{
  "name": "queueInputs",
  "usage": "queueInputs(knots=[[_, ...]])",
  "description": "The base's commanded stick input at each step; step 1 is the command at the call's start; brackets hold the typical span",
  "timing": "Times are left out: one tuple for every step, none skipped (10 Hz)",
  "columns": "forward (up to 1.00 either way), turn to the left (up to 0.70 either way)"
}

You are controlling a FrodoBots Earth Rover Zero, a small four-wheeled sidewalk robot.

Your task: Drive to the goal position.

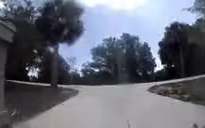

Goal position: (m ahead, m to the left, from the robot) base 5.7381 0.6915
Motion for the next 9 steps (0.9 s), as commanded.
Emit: queueInputs(knots=[[0.85, 0.0], [0.85, 0.0], [0.85, 0.0], [0.85, 0.0], [0.85, 0.0], [0.85, 0.0], [0.85, 0.0], [0.85, 0.0], [0.85, 0.0]])
